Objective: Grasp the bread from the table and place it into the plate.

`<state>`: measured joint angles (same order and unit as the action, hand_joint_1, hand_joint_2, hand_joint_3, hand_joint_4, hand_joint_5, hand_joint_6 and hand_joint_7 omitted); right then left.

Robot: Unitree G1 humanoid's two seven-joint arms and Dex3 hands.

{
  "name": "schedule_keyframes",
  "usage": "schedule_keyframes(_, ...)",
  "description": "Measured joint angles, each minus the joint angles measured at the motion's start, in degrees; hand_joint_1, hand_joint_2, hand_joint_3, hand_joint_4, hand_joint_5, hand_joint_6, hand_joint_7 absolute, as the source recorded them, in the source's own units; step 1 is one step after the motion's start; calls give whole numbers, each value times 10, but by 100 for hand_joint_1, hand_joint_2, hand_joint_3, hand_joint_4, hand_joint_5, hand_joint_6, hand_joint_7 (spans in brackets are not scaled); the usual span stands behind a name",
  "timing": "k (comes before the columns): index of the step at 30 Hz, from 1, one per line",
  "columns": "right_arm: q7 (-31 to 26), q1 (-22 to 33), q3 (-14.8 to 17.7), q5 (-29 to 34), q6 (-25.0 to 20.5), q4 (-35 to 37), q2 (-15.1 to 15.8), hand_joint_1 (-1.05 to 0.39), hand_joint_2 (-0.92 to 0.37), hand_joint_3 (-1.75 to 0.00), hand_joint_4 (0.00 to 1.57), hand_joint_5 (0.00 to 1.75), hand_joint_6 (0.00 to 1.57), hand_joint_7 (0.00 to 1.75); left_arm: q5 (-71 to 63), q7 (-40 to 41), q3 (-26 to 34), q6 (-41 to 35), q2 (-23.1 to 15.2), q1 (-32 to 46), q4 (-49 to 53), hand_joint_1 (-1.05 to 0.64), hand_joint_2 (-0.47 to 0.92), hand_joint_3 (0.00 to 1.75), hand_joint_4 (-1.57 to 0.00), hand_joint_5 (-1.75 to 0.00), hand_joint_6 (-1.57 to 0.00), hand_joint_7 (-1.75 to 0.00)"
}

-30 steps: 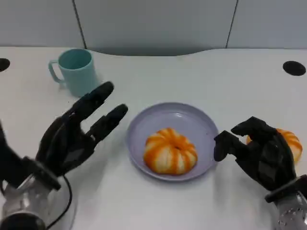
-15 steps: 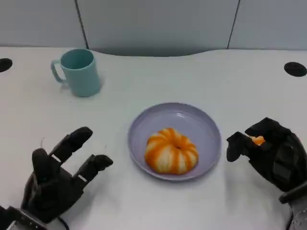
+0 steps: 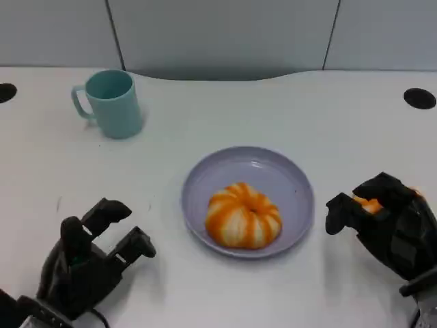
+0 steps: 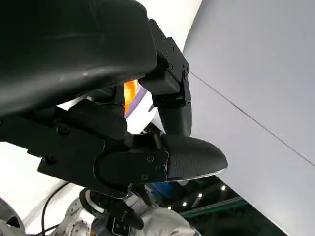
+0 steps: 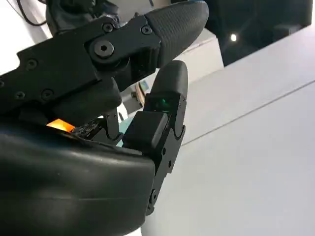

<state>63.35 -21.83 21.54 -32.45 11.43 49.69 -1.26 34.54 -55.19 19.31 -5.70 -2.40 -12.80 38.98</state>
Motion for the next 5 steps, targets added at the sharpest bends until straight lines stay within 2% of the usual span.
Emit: schedule_keyframes(5, 8, -2, 4, -1, 7, 11, 0, -52, -88, 0, 83, 134, 100, 57, -10, -2, 0, 14, -2, -11, 29, -97, 92, 46, -54, -175, -57, -135)
